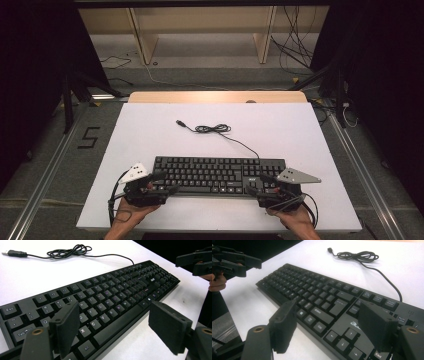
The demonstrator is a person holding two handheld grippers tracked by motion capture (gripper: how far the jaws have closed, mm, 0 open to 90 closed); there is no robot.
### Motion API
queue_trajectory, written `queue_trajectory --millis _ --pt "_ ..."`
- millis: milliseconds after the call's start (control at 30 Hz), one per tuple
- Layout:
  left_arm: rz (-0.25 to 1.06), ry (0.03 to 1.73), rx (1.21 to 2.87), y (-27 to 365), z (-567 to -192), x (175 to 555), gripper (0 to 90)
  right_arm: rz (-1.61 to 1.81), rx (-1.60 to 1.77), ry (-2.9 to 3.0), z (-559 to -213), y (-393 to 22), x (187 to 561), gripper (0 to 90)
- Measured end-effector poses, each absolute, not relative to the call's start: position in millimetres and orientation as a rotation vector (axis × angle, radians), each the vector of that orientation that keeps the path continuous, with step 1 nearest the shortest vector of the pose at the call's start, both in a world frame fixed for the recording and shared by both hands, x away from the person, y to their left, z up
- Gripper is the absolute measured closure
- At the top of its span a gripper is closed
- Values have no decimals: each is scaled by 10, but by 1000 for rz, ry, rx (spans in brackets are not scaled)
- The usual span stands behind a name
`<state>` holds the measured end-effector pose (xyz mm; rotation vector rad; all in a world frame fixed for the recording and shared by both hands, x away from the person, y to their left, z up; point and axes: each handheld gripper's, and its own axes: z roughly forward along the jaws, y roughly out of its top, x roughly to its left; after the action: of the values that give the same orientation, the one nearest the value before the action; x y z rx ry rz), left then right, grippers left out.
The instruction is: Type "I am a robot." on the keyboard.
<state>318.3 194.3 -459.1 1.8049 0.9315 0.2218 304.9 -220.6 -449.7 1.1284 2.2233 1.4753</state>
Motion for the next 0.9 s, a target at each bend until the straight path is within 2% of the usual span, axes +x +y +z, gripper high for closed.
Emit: queue_trajectory --millis 433,900 --pt "229 937 1805 1950 -4592 3190 246 1480 1126 2226 -4495 -2164 3062 323" --pt "246 979 1805 1988 -4604 3215 252 1491 1112 2256 -4482 -1933 3160 327"
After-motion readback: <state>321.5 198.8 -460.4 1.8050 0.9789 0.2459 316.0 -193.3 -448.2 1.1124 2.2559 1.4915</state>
